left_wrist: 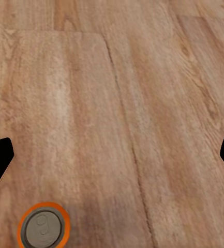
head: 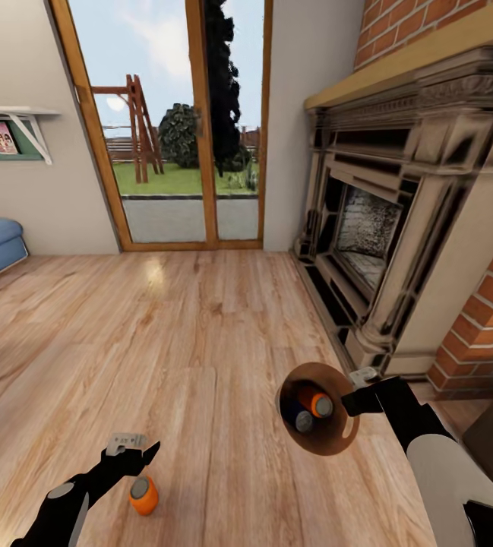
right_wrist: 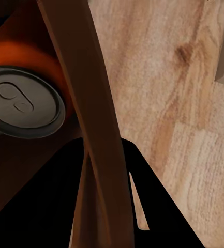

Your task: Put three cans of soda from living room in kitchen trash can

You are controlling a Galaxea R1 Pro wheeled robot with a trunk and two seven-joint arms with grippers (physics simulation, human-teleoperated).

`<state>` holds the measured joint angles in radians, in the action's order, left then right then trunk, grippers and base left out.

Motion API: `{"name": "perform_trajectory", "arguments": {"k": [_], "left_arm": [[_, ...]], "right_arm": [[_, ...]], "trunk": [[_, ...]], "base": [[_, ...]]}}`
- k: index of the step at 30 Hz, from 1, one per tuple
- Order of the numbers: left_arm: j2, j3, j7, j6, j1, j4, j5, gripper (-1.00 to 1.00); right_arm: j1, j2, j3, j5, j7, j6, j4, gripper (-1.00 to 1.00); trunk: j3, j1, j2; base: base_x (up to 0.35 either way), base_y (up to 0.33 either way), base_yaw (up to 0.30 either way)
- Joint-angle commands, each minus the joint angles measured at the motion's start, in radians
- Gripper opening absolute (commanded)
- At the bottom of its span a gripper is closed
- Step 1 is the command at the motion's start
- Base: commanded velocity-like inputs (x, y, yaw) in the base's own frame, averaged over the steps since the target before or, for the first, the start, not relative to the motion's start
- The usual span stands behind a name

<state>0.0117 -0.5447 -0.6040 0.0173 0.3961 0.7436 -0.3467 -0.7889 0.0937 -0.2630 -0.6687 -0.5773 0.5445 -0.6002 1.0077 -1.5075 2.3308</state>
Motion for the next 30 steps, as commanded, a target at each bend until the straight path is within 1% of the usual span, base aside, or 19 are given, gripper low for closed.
{"name": "perform_trajectory", "arguments": {"k": [1, 13, 18, 30], "left_arm": [[0.0, 0.0, 0.0, 0.0, 0.0, 0.0, 0.0, 1.0], [-0.001, 0.0, 0.001, 0.001, 0.0, -0.003, -0.005, 1.0], [-0.002, 0.0, 0.0, 0.001, 0.0, -0.003, -0.003, 1.0], [-0.001, 0.0, 0.0, 0.005, 0.0, -0.004, -0.004, 1.0]], "right_arm": [[-0.001, 0.0, -0.001, 0.011, 0.001, 0.002, -0.001, -1.0], [0.0, 0.0, 0.002, 0.011, 0.001, 0.002, 0.0, -1.0], [0.0, -0.008, 0.001, 0.009, 0.001, 0.002, 0.0, -1.0], [0.0, -0.014, 0.001, 0.009, 0.002, 0.002, 0.001, -1.0]], "trunk": [[0.0, 0.0, 0.0], [0.0, 0.0, 0.0], [0.0, 0.0, 0.0], [0.0, 0.0, 0.0]], "base": [[0.05, 0.053, 0.0], [0.011, 0.012, 0.0], [-0.101, 0.038, 0.0], [-0.16, 0.228, 0.0]]}}
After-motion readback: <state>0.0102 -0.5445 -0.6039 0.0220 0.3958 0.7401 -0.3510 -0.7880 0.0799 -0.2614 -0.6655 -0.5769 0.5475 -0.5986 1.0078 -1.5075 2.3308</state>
